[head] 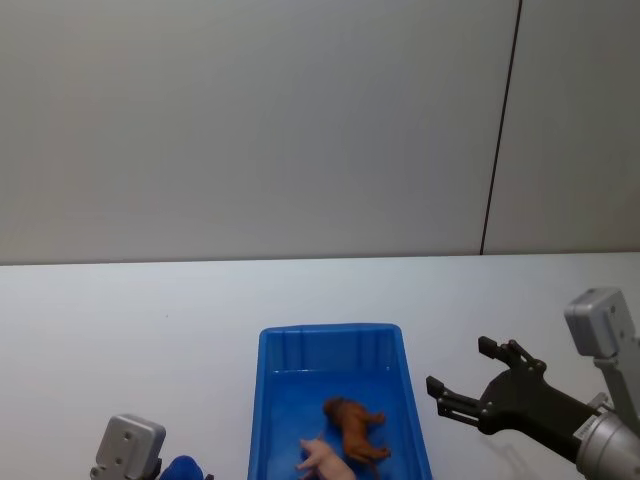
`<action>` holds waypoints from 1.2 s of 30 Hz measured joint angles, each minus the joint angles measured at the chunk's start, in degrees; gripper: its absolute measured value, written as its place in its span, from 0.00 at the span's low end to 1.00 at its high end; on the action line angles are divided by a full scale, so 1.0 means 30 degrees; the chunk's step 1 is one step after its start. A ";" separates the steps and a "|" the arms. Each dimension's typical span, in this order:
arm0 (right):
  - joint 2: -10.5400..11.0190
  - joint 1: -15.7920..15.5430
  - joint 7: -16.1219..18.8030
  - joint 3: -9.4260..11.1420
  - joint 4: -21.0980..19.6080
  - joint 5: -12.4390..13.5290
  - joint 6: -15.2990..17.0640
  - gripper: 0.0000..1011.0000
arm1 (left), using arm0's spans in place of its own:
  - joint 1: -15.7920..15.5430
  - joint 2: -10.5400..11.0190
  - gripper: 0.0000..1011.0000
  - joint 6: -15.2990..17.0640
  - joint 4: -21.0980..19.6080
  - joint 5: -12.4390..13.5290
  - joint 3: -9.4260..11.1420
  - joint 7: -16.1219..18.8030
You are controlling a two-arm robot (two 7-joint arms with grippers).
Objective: Pick up the two dolls from the table and place them into the box.
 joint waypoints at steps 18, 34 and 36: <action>0.0000 0.0000 0.0000 -0.0001 0.0001 -0.0001 0.0003 0.99 | -0.0841 -0.0334 0.49 -0.0013 -0.0216 0.1189 -0.0383 -0.0852; 0.0000 -0.0001 0.0000 -0.0001 0.0002 -0.0002 0.0003 0.99 | -0.3707 -0.2351 0.44 -0.0855 0.0080 0.3759 -0.0111 -0.3681; 0.0001 -0.0001 0.0000 -0.0001 0.0001 -0.0002 0.0003 0.99 | -0.4157 -0.2775 0.48 -0.1012 0.0294 0.4112 0.0019 -0.4128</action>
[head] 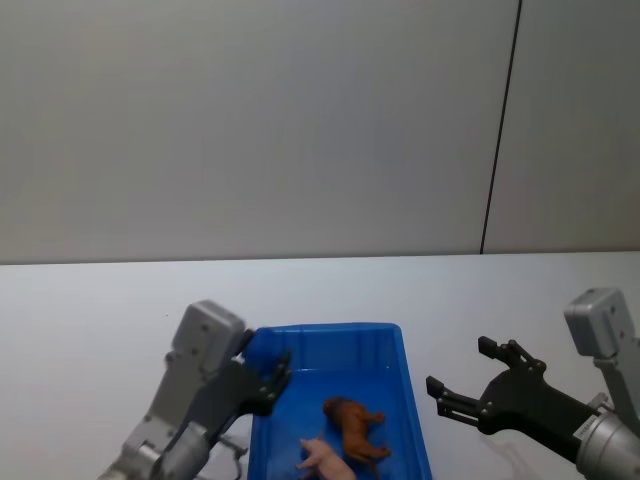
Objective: Pick up the two dolls from the table and place them into the box.
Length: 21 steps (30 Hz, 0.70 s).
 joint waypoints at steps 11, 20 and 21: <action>-0.0001 0.0001 0.0000 -0.0001 0.0001 0.0001 -0.0001 0.99 | -0.1508 -0.1497 0.84 -0.0617 0.1071 0.1033 0.0534 -0.1683; -0.0001 0.0000 0.0001 -0.0001 0.0000 0.0001 -0.0001 0.99 | -0.1905 -0.1815 0.99 -0.0974 0.1257 0.1191 0.0580 -0.2313; -0.0001 0.0000 0.0000 0.0000 0.0000 0.0001 -0.0001 0.99 | -0.1948 -0.1844 0.99 -0.1023 0.1264 0.1200 0.0581 -0.2395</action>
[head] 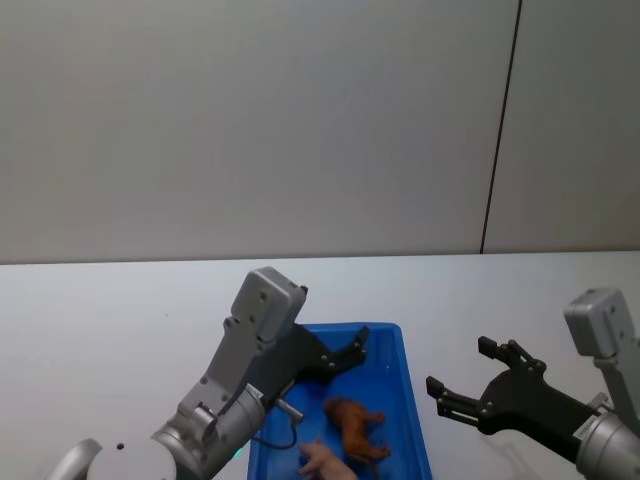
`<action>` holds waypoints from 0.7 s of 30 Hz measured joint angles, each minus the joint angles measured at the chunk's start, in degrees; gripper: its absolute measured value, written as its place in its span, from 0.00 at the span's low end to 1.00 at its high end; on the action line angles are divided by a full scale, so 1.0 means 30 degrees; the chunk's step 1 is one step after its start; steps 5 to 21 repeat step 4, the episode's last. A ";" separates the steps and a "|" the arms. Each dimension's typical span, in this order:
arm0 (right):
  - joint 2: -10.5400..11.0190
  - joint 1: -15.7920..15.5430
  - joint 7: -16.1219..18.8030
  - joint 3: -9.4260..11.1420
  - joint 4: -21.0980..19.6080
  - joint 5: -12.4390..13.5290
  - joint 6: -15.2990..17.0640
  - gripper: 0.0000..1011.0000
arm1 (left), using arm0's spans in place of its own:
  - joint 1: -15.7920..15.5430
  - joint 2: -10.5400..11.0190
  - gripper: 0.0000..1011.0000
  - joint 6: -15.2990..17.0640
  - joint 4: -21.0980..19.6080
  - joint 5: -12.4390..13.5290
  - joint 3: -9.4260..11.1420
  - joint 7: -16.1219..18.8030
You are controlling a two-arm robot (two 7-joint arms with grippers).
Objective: Pick up the two dolls from the table and place them into the box.
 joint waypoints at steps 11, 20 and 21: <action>0.0000 0.0001 0.0000 -0.0001 0.0000 0.0000 0.0000 0.99 | -0.0075 -0.0058 0.99 -0.0089 0.0014 0.0016 -0.0002 -0.0140; 0.0000 0.0001 0.0000 -0.0001 0.0000 0.0000 0.0000 0.99 | -0.0075 -0.0058 0.99 -0.0089 0.0014 0.0016 -0.0002 -0.0140; 0.0000 0.0001 0.0000 -0.0001 0.0000 0.0000 0.0000 0.99 | -0.0075 -0.0058 0.99 -0.0089 0.0014 0.0016 -0.0002 -0.0140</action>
